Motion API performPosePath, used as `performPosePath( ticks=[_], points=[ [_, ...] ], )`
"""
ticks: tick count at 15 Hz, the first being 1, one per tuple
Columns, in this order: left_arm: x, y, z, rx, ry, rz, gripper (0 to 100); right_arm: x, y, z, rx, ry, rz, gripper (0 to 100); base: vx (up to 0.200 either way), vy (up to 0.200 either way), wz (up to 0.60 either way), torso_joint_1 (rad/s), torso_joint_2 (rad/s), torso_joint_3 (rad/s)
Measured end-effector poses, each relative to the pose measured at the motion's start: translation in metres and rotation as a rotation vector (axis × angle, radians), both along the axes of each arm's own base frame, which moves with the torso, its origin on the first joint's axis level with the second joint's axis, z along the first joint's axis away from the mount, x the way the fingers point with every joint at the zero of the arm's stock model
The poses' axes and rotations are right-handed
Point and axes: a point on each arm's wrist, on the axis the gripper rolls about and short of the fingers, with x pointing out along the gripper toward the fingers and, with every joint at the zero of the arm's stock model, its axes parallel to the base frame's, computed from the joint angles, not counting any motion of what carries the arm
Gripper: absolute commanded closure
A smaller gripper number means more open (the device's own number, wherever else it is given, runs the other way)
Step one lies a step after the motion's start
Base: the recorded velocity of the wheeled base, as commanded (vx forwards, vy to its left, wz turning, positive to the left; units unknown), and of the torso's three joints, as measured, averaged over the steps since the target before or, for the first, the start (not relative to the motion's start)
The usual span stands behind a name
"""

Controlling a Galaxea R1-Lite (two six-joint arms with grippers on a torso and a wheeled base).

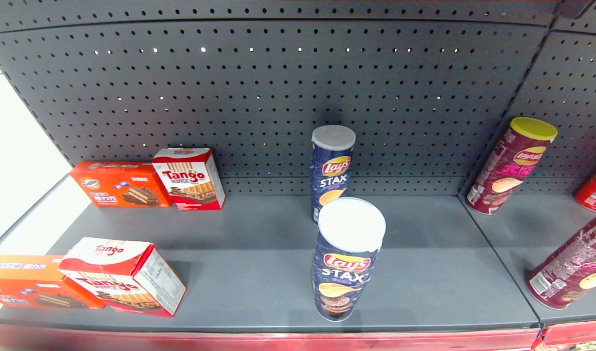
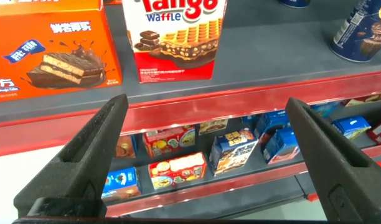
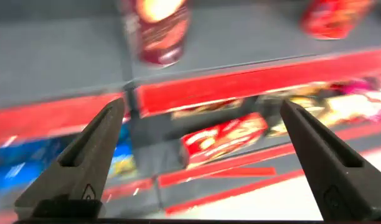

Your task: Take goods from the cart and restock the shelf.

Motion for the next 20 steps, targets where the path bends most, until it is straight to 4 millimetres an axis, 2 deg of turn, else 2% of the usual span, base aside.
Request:
performPosePath(
  ticks=[1,3,4,5,10,16,20],
  points=[
    [0.0,-0.0001,0.0,0.006,-0.001,-0.003,0,-0.001,0.0004,-0.0004,-0.001,-0.011,0.011,0,0.0,0.0,0.0,0.0,0.0,0.0],
    [0.0,-0.0001,-0.0001,0.009,-0.002,-0.006,0,-0.0012,0.0052,-0.002,0.019,-0.032,0.284,0,0.0,0.0,0.0,0.0,0.0,0.0],
    [0.0,-0.0001,-0.0001,0.01,-0.001,-0.005,0,-0.0017,0.007,-0.0036,0.024,-0.036,0.376,0,0.0,0.0,0.0,0.0,0.0,0.0],
    [0.0,-0.0001,-0.0001,0.01,-0.001,-0.005,0,-0.0026,0.0074,-0.0056,0.024,-0.044,0.397,0,0.0,0.0,0.0,0.0,0.0,0.0],
    [0.0001,0.0004,-0.0004,0.03,-0.003,0.021,0,-0.0054,0.007,-0.0089,0.018,-0.079,0.37,0,0.0,0.0,0.0,0.0,0.0,0.0],
    [0.0004,-0.0005,-0.0059,0.132,0.056,0.284,0,-0.0057,0.007,-0.0095,0.017,-0.083,0.369,0,0.0,0.0,0.0,0.0,0.0,0.0],
    [-0.0019,-0.0005,-0.0062,0.115,0.019,0.185,0,-0.0058,0.007,-0.0095,0.017,-0.083,0.369,0,0.0,0.0,0.0,0.0,0.0,0.0]
  ],
)
